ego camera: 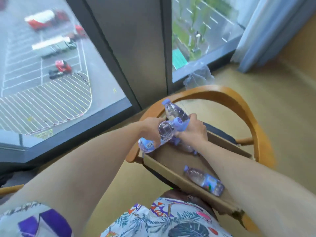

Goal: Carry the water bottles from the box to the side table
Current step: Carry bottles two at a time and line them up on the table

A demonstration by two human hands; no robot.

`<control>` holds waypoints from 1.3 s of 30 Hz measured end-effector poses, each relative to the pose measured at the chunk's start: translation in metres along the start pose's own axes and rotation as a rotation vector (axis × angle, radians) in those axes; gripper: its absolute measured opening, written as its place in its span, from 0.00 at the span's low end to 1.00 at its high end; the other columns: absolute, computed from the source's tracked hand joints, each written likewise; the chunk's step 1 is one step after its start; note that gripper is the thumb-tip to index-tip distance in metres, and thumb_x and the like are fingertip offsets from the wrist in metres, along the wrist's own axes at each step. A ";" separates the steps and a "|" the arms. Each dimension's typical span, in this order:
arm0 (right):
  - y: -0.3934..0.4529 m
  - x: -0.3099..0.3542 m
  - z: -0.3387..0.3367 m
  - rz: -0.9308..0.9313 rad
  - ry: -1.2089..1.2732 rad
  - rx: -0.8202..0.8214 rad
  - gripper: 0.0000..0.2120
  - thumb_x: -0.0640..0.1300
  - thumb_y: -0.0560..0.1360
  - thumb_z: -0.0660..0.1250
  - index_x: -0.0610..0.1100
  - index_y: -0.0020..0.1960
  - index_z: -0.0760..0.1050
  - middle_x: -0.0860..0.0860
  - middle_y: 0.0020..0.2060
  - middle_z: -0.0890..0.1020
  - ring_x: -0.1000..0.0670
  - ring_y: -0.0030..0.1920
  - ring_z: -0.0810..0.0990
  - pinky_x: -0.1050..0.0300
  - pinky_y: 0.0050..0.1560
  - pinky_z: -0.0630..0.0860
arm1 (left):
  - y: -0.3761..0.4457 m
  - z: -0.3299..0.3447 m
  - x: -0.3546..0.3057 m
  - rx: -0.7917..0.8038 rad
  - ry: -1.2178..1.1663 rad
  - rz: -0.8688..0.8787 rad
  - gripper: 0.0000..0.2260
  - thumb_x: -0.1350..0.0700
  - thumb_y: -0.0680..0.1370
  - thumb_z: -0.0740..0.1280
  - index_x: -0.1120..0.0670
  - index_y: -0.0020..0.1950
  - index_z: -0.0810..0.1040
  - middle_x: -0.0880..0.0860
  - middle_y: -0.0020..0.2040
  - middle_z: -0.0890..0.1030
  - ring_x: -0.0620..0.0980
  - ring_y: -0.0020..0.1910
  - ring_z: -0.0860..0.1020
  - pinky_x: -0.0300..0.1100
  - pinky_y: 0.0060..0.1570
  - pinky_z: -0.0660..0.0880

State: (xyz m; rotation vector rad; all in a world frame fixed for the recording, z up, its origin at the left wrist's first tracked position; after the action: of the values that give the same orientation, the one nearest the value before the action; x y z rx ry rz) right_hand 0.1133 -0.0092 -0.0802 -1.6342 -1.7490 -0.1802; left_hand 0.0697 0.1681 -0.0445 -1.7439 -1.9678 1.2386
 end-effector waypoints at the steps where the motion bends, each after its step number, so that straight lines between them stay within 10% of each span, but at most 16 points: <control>1: -0.003 0.017 0.001 -0.030 0.009 -0.009 0.32 0.60 0.54 0.73 0.50 0.52 0.63 0.51 0.43 0.79 0.40 0.50 0.81 0.52 0.40 0.70 | -0.015 -0.009 0.010 -0.043 -0.028 -0.009 0.30 0.55 0.57 0.81 0.44 0.56 0.73 0.43 0.48 0.77 0.44 0.45 0.77 0.37 0.34 0.72; 15: -0.196 0.279 0.131 -0.548 0.103 0.118 0.31 0.56 0.57 0.77 0.51 0.52 0.64 0.59 0.38 0.74 0.57 0.34 0.73 0.64 0.29 0.63 | -0.367 0.031 0.259 -0.836 -0.622 -0.448 0.30 0.50 0.56 0.82 0.48 0.54 0.74 0.49 0.49 0.80 0.48 0.47 0.79 0.40 0.36 0.74; 34: -0.678 0.439 0.408 -1.264 0.093 0.791 0.31 0.60 0.55 0.75 0.53 0.53 0.66 0.59 0.40 0.78 0.54 0.42 0.79 0.57 0.39 0.73 | -0.833 0.408 0.385 -1.628 -1.093 -1.260 0.37 0.50 0.50 0.80 0.50 0.57 0.74 0.51 0.53 0.82 0.53 0.52 0.81 0.49 0.53 0.79; 39: -0.809 0.433 0.473 -1.339 0.044 1.021 0.30 0.57 0.56 0.75 0.51 0.53 0.67 0.57 0.42 0.78 0.51 0.44 0.79 0.54 0.41 0.74 | -0.912 0.511 0.369 -1.751 -1.173 -1.538 0.34 0.48 0.51 0.81 0.45 0.53 0.71 0.43 0.47 0.78 0.42 0.45 0.77 0.40 0.38 0.74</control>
State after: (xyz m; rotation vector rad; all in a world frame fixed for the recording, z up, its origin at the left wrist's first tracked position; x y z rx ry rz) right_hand -0.7867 0.4549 0.1221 0.3518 -2.0639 0.0805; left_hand -1.0059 0.3429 0.1602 1.4508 -3.6583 -0.5753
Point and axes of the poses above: each hand's wrist, its own y-axis towards the middle knuckle, its own z-axis out of the palm, x = y × z, the point moved 6 cm from there along y, towards the middle knuckle
